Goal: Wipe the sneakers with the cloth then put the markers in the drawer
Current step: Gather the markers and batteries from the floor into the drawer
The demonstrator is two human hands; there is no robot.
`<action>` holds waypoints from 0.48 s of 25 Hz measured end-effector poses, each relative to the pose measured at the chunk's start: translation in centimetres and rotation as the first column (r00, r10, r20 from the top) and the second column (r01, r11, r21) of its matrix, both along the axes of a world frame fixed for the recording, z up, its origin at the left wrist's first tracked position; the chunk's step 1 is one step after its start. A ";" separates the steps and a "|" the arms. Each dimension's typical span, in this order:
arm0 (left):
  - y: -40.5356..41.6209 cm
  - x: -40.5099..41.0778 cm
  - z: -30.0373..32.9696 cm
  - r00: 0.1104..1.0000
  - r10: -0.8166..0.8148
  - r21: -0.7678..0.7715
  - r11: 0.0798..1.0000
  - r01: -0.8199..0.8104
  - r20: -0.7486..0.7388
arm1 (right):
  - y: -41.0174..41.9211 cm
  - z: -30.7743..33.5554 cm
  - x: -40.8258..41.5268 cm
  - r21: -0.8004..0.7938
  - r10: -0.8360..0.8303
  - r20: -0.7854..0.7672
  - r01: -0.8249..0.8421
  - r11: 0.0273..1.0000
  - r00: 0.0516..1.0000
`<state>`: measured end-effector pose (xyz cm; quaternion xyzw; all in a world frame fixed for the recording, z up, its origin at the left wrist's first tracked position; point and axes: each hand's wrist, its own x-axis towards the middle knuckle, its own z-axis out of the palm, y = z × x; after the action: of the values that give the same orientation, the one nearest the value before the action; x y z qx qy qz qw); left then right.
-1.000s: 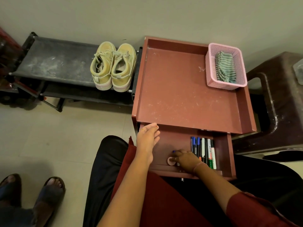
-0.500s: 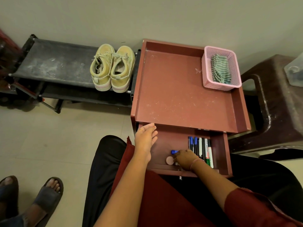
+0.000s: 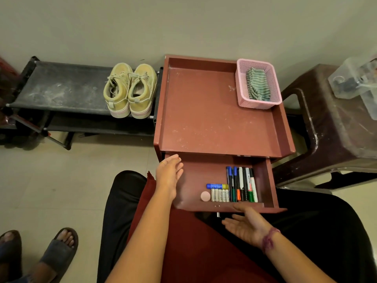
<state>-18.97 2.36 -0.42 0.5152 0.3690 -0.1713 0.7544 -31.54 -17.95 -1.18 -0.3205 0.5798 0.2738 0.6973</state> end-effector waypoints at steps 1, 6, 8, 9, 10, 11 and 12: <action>-0.1 -0.1 0.1 1.000 0.006 -0.007 1.000 -0.006 -0.001 | 0.0 -0.2 0.1 0.004 -0.047 0.020 0.047 0.999 0.999; -0.3 -0.4 0.3 1.000 0.009 -0.019 1.000 -0.009 0.023 | 0.1 -0.8 0.7 0.049 -0.255 0.044 0.253 0.966 0.966; -0.2 -0.5 0.4 0.999 0.017 -0.026 1.000 -0.016 0.031 | 0.1 -0.5 0.8 0.051 -0.289 0.054 0.286 0.957 0.956; -0.2 -0.5 0.4 0.999 0.025 -0.034 0.999 -0.024 0.034 | 0.1 -0.3 1.0 0.048 -0.294 0.061 0.292 0.955 0.954; -0.2 -0.6 0.5 0.999 0.034 -0.043 0.999 -0.032 0.035 | 0.2 -0.2 1.2 0.043 -0.292 0.065 0.289 0.956 0.954; -0.1 -0.6 0.6 0.999 0.042 -0.054 0.998 -0.040 0.032 | 0.2 -0.1 1.4 0.041 -0.296 0.070 0.294 0.955 0.953; -0.1 -0.7 0.7 0.999 0.045 -0.067 0.997 -0.044 0.025 | 0.3 -0.1 1.7 0.034 -0.298 0.077 0.296 0.955 0.951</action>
<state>-19.66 2.24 0.25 0.4837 0.3644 -0.1599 0.7795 -29.87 -17.69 -1.30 -0.2327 0.5894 0.1591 0.7571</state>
